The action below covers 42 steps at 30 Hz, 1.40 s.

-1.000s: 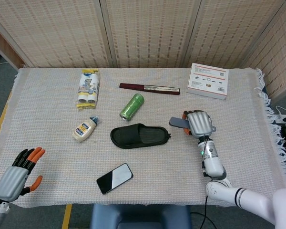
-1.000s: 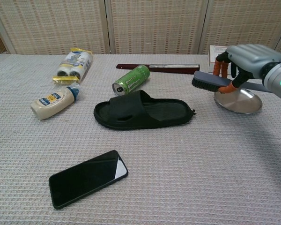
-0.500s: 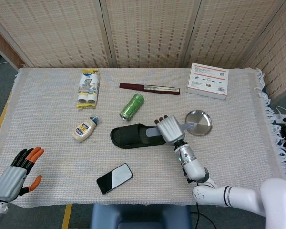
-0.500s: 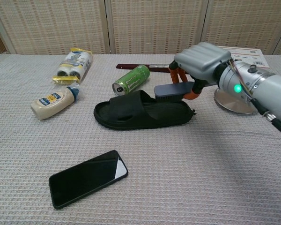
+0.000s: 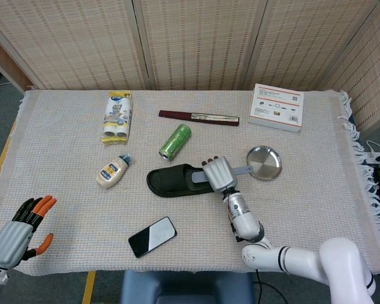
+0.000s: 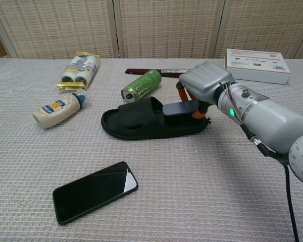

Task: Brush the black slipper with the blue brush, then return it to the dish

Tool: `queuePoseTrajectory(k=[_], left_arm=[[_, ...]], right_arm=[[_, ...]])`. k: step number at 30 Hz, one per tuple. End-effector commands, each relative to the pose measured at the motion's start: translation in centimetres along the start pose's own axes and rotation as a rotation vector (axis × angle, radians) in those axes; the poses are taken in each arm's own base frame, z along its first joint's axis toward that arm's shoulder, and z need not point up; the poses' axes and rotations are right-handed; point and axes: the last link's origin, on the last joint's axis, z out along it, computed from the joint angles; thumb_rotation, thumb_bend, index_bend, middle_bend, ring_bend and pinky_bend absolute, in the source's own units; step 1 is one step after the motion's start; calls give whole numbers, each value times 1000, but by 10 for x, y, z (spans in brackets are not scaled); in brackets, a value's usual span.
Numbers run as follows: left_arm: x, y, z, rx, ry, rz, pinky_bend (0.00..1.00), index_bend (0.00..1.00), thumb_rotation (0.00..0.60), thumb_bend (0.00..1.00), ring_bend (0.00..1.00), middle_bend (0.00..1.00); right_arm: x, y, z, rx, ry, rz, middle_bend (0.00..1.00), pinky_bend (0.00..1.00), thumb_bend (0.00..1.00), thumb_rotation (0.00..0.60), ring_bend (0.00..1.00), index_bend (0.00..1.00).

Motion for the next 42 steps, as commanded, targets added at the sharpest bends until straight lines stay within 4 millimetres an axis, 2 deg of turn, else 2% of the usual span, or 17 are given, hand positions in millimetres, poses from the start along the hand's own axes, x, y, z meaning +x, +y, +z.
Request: queuePoseTrajectory(k=[1, 9, 13, 25, 29, 37, 42], left_arm=[[0, 0, 0, -2, 0, -2, 39, 0, 600, 449, 0, 0], [0, -1, 0, -3, -7, -4, 39, 0, 600, 448, 0, 0], [1, -1, -1, -5, -4, -5, 39, 0, 600, 447, 0, 0], [-1, 0, 0, -7, -8, 0, 40, 0, 600, 447, 0, 0], [-1, 1, 1, -7, -9, 0, 40, 0, 600, 448, 0, 0], [-1, 0, 1, -7, -10, -2, 40, 0, 600, 447, 0, 0], [0, -1, 1, -7, -8, -4, 40, 0, 600, 447, 0, 0]], right_arm=[[0, -9, 1, 12, 4, 0, 621, 816, 464, 600, 486, 921], [7, -34, 1, 34, 21, 55, 621, 818, 464, 600, 490, 921], [7, -39, 0, 41, 35, 34, 621, 818, 464, 600, 490, 921], [-10, -10, -3, 0, 2, -47, 621, 818, 464, 600, 490, 921], [-9, -9, -3, 3, 1, -30, 621, 818, 464, 600, 490, 921], [-3, -37, -7, 64, 14, 2, 621, 818, 464, 600, 490, 921], [-1, -44, -7, 74, 22, 8, 621, 818, 464, 600, 490, 921]])
